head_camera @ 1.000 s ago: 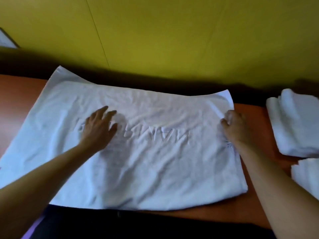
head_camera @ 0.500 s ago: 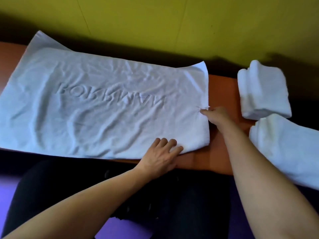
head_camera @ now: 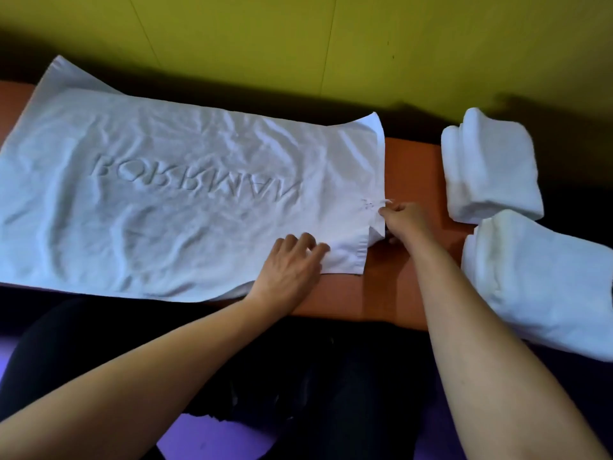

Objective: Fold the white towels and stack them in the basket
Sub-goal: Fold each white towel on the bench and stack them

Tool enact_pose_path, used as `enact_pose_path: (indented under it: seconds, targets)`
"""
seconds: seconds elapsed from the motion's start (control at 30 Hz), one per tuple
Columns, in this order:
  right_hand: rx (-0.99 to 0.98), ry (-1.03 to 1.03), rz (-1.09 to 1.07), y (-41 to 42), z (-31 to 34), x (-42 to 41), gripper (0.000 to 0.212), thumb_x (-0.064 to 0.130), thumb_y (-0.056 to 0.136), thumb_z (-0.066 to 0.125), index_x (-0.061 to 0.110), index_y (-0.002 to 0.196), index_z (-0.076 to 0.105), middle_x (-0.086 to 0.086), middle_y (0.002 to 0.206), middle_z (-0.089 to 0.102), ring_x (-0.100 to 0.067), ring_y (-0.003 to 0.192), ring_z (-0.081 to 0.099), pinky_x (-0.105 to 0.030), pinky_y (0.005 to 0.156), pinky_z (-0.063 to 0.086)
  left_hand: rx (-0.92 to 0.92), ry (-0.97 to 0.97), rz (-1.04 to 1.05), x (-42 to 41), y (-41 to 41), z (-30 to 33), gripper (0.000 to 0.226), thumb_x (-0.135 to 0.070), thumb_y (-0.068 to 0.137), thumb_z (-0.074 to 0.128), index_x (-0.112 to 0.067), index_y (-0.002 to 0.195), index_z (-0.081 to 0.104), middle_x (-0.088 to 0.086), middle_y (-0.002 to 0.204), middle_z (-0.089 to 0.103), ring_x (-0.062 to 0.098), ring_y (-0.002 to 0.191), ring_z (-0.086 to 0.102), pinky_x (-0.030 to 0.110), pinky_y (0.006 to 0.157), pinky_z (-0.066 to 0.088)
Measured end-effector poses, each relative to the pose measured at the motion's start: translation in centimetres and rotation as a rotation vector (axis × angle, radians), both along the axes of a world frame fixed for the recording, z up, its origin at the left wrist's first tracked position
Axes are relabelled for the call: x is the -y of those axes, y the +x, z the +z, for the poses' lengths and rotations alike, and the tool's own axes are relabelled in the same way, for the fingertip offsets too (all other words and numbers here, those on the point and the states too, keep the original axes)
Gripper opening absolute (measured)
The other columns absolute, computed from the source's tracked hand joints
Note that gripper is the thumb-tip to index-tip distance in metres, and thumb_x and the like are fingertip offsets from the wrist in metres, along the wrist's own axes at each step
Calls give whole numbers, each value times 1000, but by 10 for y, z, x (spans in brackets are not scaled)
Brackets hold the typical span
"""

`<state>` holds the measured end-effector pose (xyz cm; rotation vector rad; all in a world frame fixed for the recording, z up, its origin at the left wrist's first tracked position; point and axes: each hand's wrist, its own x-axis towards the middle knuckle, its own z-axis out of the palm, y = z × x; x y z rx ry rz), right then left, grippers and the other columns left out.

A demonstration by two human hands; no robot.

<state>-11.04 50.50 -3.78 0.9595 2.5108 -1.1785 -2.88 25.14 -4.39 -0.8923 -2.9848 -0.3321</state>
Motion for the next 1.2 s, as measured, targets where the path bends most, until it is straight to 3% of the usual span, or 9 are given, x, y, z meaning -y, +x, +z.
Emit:
enact_pose_path:
  seconds: [0.23, 0.43, 0.5, 0.67, 0.77, 0.87, 0.97, 1.13, 1.2]
  targets:
    - [-155, 192, 46, -41, 9, -6, 25, 33, 89, 61, 17, 110, 63, -1, 105, 62, -21, 92, 57, -28, 76, 39, -9, -70, -51, -41, 24, -12, 67, -45, 75, 64, -16, 134, 54, 9, 98, 58, 31, 74, 58, 39, 63, 52]
    - [-133, 128, 64, -93, 8, 2, 45, 47, 92, 63, 10, 117, 59, -2, 107, 60, -24, 92, 58, -27, 68, 37, -22, 29, 54, -55, 1, -14, 30, -29, 69, 76, -19, 94, 63, 7, 81, 54, 29, 58, 52, 29, 44, 26]
    - [-105, 82, 28, -109, 0, 3, 60, 56, 87, 64, 3, 115, 61, -10, 109, 67, -31, 94, 65, -28, 59, 38, -85, 70, 15, -53, 0, -17, 21, -17, 70, 72, -16, 85, 58, 5, 76, 52, 28, 58, 50, 32, 47, 28]
    - [-15, 133, 0, -130, -10, 9, 59, 46, 93, 60, 3, 134, 54, -18, 132, 60, -40, 112, 62, -37, 79, 47, 105, 335, 20, -45, 23, -2, 8, -20, 88, 51, -18, 83, 45, 3, 68, 54, 27, 58, 54, 35, 48, 41]
    - [-42, 106, -31, -138, -8, 9, 47, 33, 89, 64, 2, 124, 60, -17, 121, 64, -34, 100, 65, -31, 72, 41, 336, 420, 8, -43, 37, 26, 15, -34, 100, 36, -21, 93, 33, 7, 81, 60, 32, 72, 56, 38, 55, 41]
    - [-26, -251, -110, -141, -5, 6, 28, 35, 79, 74, 11, 89, 62, -9, 87, 64, -25, 68, 60, -33, 68, 47, 472, 442, 29, -42, 41, 47, 38, -60, 102, 20, -23, 96, 28, 12, 95, 59, 35, 88, 53, 41, 72, 37]
    - [-43, -378, -173, -147, -10, -5, 24, 37, 85, 73, 14, 86, 65, -8, 93, 70, -27, 82, 67, -40, 85, 54, 556, 484, 20, -37, 43, 62, 29, -52, 105, 30, -28, 93, 21, 12, 98, 59, 35, 91, 53, 40, 74, 38]
    - [-182, -142, -236, -134, 26, -34, 21, 32, 81, 64, 13, 74, 58, -6, 107, 65, -19, 88, 60, -33, 82, 47, 560, 526, -44, -42, 56, 86, 28, -49, 106, 30, -21, 101, 29, 14, 107, 59, 37, 98, 55, 42, 76, 42]
    - [-221, -62, -338, -122, 43, -55, 41, 36, 78, 64, 2, 101, 66, -11, 115, 66, -22, 103, 63, -35, 85, 47, 503, 578, -35, -52, 64, 99, 31, -47, 105, 36, -15, 107, 37, 14, 105, 60, 39, 96, 57, 43, 74, 43]
